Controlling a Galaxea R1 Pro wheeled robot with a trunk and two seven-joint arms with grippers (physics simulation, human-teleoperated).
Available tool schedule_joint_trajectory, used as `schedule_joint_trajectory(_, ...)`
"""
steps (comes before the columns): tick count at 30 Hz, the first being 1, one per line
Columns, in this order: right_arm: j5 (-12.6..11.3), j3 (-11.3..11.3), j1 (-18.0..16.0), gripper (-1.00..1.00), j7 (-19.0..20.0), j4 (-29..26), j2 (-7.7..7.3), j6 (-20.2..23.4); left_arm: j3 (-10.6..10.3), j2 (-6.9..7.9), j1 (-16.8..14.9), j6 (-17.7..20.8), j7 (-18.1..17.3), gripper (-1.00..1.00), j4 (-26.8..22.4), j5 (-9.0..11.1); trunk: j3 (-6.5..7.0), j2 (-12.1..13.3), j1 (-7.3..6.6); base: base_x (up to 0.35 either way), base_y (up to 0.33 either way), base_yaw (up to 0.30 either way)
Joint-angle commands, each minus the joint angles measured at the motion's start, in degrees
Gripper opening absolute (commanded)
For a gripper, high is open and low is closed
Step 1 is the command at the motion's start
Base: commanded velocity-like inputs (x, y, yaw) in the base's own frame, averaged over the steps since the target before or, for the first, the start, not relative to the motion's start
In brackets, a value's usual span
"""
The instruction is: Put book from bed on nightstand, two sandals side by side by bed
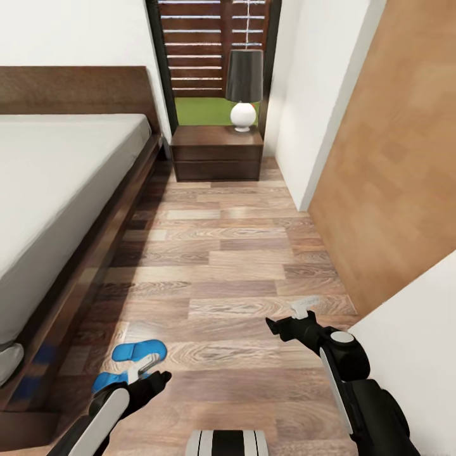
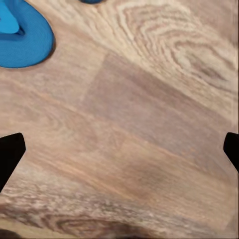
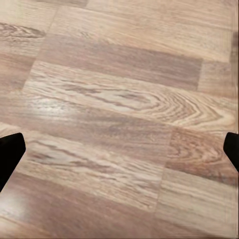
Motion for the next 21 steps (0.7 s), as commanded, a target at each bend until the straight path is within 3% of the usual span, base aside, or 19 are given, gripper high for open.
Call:
schedule_joint_trajectory(1, 0.6, 0.0, 0.0, 1.0, 0.5, -0.1, 0.02, 0.2, -0.1, 0.06, 0.0, -0.1, 0.1, 1.0, 0.0, 0.5, 0.19, 0.0, -0.03, 0.0, 0.0, -0.249)
schedule_joint_trajectory(8, 0.7, 0.1, 0.1, 1.0, 0.5, -0.1, -0.03, 0.1, -0.1, 0.06, 0.0, -0.8, -1.4, 1.0, 0.2, 0.2, 1.74, 0.1, -0.21, 0.0, 0.0, -0.155)
schedule_joint_trajectory(21, 0.7, 0.6, 0.7, 1.0, 0.8, -0.1, -0.33, -0.9, -0.1, 0.12, 0.0, -4.0, -1.8, 1.0, 2.7, -0.2, 4.62, 0.3, -0.55, 0.0, 0.0, -0.023)
